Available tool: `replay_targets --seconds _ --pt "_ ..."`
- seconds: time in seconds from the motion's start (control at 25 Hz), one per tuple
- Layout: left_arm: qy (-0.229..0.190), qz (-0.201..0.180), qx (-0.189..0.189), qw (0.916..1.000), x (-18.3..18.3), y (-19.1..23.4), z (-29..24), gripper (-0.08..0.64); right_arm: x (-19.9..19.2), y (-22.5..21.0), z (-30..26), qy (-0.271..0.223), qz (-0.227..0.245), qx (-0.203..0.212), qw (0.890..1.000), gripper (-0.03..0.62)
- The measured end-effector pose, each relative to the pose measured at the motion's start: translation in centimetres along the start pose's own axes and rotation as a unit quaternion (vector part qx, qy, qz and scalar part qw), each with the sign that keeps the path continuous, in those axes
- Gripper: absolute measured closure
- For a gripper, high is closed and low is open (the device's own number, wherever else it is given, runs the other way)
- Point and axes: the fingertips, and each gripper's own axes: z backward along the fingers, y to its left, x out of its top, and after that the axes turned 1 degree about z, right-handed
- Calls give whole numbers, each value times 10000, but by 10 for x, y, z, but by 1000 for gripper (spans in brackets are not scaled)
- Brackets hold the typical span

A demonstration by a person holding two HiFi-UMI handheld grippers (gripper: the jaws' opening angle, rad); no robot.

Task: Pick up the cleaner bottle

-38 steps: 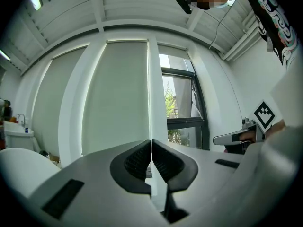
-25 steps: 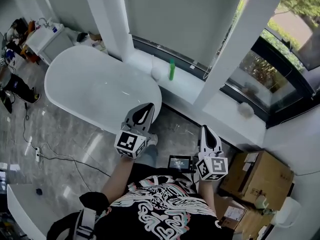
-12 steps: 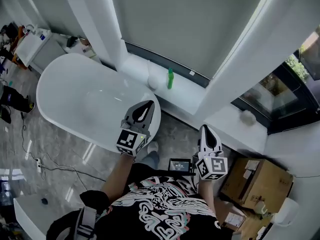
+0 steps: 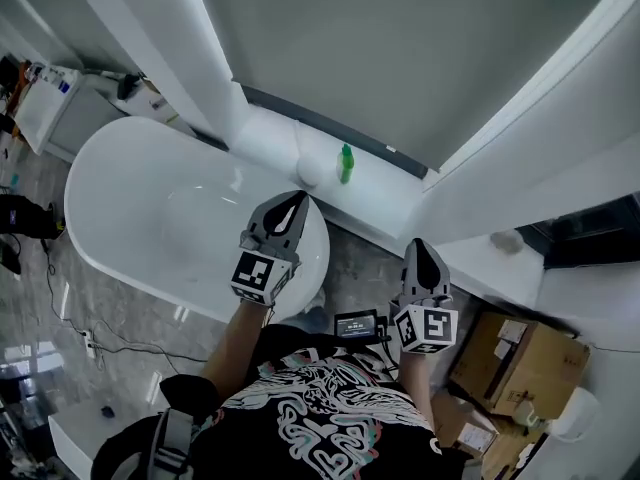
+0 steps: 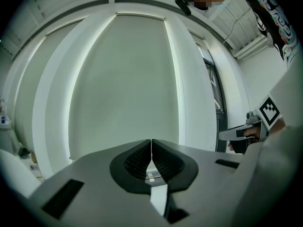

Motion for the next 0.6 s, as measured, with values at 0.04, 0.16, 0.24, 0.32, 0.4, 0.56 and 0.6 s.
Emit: replay_targets --seconds 0.04,0.16,0.24,0.32,0.4,0.56,0.6 --pt "24 11 -29 10000 -2 5 -5 541 -1 -1 -6 18 -1 -37 10000 565" --pt "30 0 -132 9999 -2 18 -22 541 1 -8 -19 -64 66 -217 9997 565" --pt "11 -47 -156 9999 -1 25 -31 541 0 -14 -25 -50 80 -293 9995 565" --pt "35 -58 -138 9999 -3 32 -36 541 -3 -16 -29 11 80 -325 9994 565" --pt "79 -44 -101 9999 -8 39 -39 541 -3 -17 -35 29 146 -329 9993 565" --pt "21 -189 -34 9998 -2 47 -50 541 0 -18 -54 1 197 -305 9993 565" --pt "31 -221 -30 9997 -1 48 -52 541 0 -17 -58 4 188 -304 9994 565"
